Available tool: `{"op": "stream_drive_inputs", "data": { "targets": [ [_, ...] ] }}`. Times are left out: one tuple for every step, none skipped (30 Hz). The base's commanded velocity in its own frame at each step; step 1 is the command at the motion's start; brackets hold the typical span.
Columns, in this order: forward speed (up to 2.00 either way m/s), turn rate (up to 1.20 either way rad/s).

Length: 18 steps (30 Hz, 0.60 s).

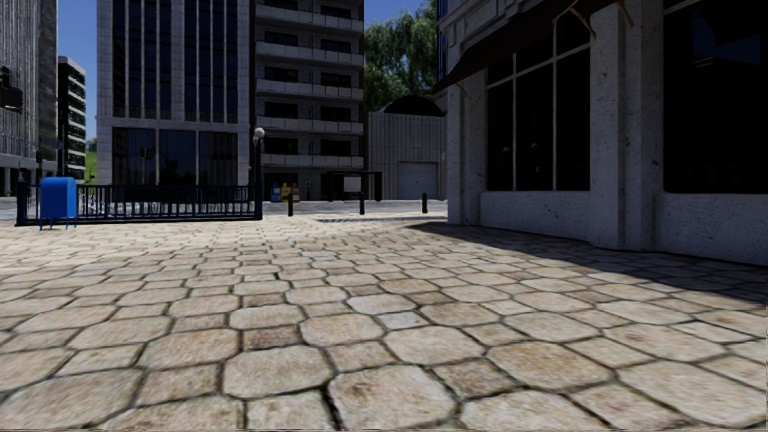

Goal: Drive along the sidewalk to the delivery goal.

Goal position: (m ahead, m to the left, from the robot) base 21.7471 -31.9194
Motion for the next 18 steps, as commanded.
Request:
{"op": "stream_drive_inputs", "data": {
  "targets": [
    [2.0, 0.0],
    [2.0, 0.0],
    [2.0, 0.0],
    [2.0, 0.0],
    [2.0, 0.0],
    [2.0, 0.0],
    [2.0, 0.0],
    [2.0, 0.0],
    [2.0, 0.0],
    [2.0, 0.0],
    [2.0, 0.0],
    [2.0, 0.0],
    [2.0, 0.0],
    [2.0, 0.0],
    [2.0, 0.0],
    [2.0, 0.0],
    [2.0, 0.0],
    [2.0, 0.0]
  ]
}}
